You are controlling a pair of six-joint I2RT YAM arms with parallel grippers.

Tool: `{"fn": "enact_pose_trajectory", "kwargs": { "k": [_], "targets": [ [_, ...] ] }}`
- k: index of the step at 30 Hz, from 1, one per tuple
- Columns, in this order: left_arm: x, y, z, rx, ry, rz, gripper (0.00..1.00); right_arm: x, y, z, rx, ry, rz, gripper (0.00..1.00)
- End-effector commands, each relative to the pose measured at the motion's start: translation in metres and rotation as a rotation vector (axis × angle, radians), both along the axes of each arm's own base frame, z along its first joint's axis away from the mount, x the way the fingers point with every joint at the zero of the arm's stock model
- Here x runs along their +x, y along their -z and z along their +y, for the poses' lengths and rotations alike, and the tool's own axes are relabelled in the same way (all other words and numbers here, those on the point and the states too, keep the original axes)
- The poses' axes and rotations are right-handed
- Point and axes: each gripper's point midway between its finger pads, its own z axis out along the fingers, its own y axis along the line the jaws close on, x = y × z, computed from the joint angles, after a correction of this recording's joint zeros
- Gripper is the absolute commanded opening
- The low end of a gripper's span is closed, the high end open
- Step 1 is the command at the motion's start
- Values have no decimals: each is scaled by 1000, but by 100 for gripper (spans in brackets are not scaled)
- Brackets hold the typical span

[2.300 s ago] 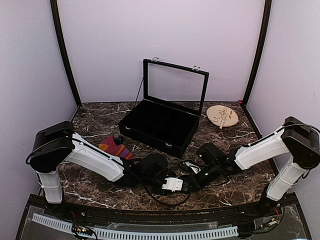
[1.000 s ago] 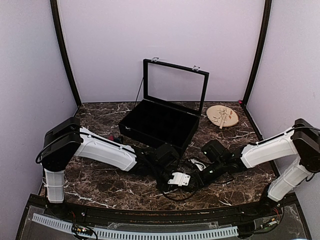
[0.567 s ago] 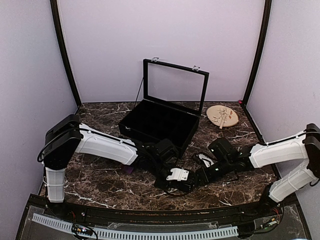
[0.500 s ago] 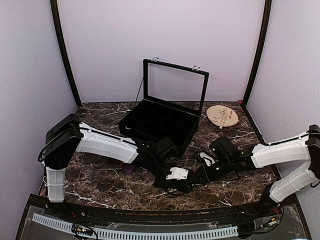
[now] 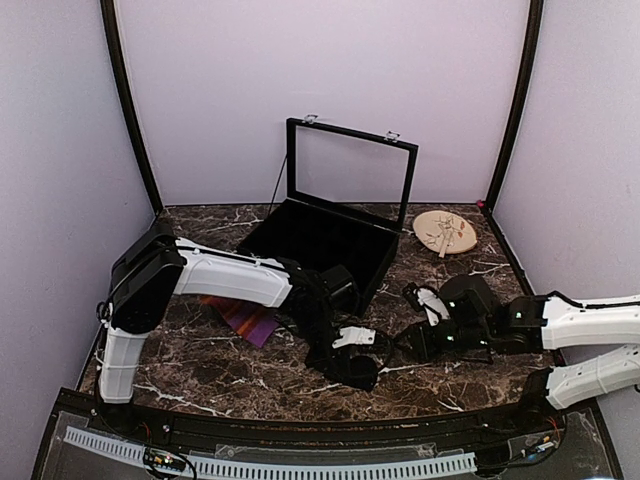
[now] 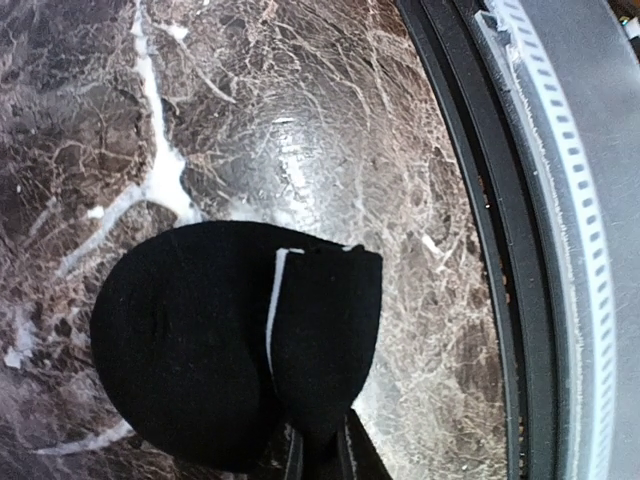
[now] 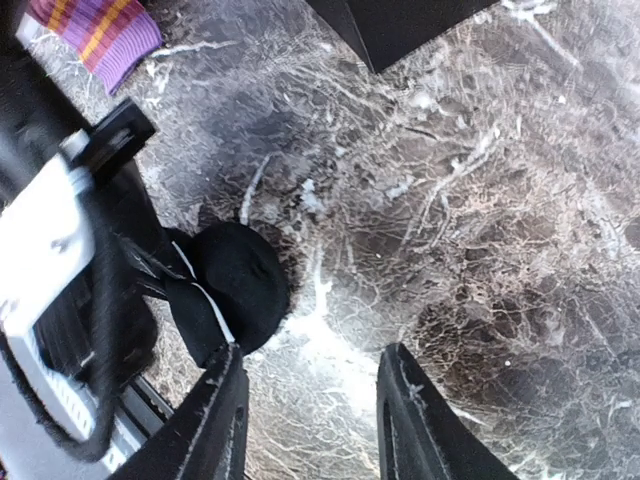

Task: Roll the socks
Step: Roll the sock at the center of the board.

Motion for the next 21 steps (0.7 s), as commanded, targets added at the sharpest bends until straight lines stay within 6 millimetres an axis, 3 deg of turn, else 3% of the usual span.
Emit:
{"fn": "enact_pose_trajectory", "kwargs": {
  "k": [1,10,16,21],
  "targets": [
    [-24,23,40,210,-43,210,12,-1,-3,-7,-84,58,-112,41],
    [-20,26,42,239,-94,331,12,-30,-8,16,-207,-49,-244,41],
    [-21,26,40,243,-102,387,12,-55,-9,49,-236,-208,-285,42],
    [-21,25,40,248,-109,417,12,-71,2,73,-303,-334,-304,42]
  ]
}}
